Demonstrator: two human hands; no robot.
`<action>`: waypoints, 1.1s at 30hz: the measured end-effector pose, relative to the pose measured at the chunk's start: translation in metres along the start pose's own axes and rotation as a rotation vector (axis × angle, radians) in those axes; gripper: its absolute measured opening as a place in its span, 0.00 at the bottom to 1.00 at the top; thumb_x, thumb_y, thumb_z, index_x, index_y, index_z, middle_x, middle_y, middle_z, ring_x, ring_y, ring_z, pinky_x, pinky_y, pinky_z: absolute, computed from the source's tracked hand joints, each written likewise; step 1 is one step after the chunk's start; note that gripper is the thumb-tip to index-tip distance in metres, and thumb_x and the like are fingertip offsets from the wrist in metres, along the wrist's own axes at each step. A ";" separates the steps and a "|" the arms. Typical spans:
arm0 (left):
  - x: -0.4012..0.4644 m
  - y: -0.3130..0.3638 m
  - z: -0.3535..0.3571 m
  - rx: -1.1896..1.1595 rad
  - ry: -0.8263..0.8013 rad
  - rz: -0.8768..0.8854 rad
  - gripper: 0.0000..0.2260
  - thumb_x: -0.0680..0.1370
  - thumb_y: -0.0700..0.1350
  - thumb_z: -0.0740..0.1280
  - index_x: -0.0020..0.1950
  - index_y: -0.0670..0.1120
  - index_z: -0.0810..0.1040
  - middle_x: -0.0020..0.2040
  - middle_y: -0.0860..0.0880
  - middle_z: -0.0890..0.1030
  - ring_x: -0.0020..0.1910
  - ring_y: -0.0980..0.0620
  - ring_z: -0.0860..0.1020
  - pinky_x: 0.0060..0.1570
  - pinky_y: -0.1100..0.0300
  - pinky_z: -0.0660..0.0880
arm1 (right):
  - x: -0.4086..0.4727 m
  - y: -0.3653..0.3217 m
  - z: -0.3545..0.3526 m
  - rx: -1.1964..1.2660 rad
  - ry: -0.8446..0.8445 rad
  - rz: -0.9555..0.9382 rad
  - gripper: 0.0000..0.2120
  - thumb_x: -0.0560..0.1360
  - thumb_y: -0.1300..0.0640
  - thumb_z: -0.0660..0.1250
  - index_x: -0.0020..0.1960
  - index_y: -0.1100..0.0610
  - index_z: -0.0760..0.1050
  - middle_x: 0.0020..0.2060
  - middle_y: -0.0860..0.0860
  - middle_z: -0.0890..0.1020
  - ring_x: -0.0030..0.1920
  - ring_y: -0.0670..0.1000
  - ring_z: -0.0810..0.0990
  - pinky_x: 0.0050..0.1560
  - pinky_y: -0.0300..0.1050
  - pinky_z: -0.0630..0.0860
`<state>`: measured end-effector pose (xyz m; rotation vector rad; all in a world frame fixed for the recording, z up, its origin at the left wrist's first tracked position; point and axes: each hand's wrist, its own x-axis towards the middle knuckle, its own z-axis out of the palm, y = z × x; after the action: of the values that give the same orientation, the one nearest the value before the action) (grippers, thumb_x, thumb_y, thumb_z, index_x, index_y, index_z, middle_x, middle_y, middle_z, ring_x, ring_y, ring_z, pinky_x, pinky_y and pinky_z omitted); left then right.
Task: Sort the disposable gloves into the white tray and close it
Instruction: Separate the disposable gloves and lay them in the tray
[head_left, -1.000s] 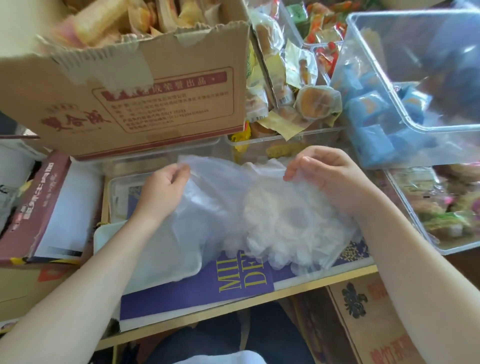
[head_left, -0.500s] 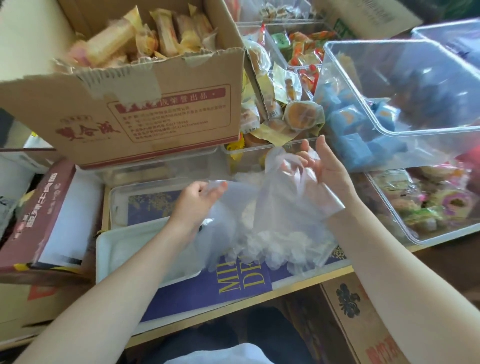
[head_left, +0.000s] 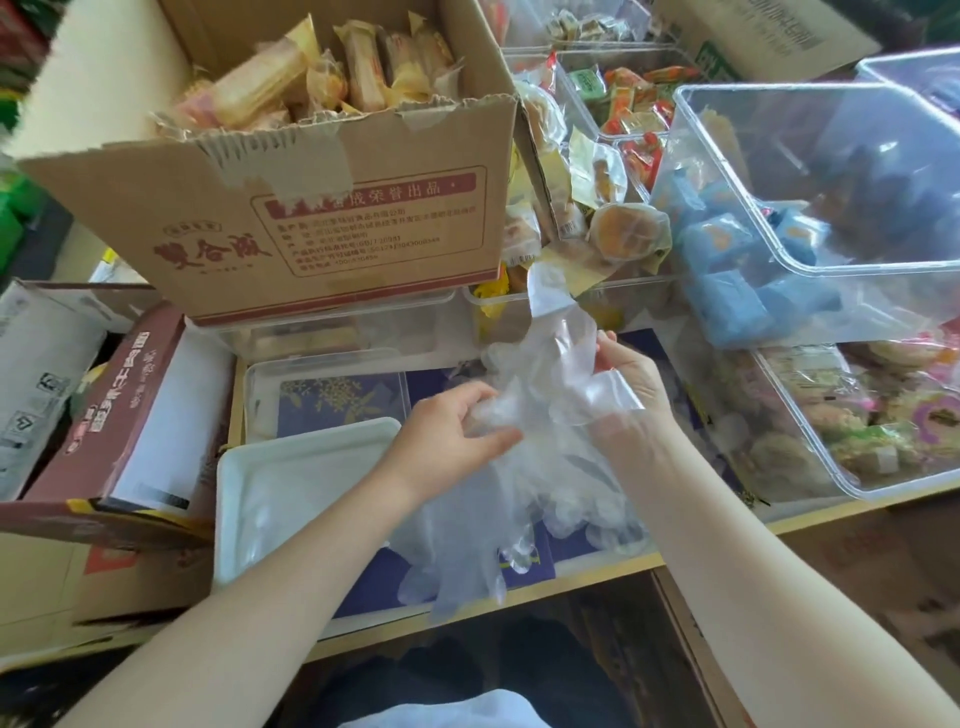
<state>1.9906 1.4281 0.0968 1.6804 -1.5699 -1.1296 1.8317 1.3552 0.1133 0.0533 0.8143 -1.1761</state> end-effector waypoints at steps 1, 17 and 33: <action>0.001 -0.003 -0.001 -0.039 0.024 0.003 0.07 0.74 0.49 0.70 0.49 0.48 0.80 0.44 0.45 0.82 0.41 0.53 0.77 0.45 0.55 0.74 | -0.002 -0.001 -0.002 0.041 -0.026 0.002 0.08 0.78 0.66 0.60 0.42 0.56 0.68 0.35 0.53 0.72 0.35 0.48 0.75 0.55 0.44 0.76; 0.015 0.006 -0.058 -0.572 0.086 -0.471 0.09 0.78 0.38 0.64 0.37 0.44 0.77 0.21 0.53 0.77 0.17 0.59 0.72 0.18 0.72 0.65 | -0.022 0.006 -0.033 -1.894 -0.794 -1.137 0.31 0.72 0.40 0.64 0.70 0.53 0.65 0.71 0.52 0.65 0.73 0.51 0.61 0.74 0.50 0.54; 0.005 -0.015 -0.061 -0.387 0.135 -0.346 0.06 0.77 0.43 0.66 0.44 0.42 0.80 0.37 0.48 0.78 0.26 0.58 0.71 0.24 0.68 0.65 | -0.014 0.002 0.000 -1.448 -0.398 -0.265 0.12 0.71 0.63 0.71 0.54 0.54 0.78 0.35 0.48 0.75 0.37 0.44 0.73 0.43 0.34 0.71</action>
<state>2.0502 1.4174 0.1125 1.7505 -0.9237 -1.3555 1.8317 1.3673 0.1210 -1.4576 1.1539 -0.5648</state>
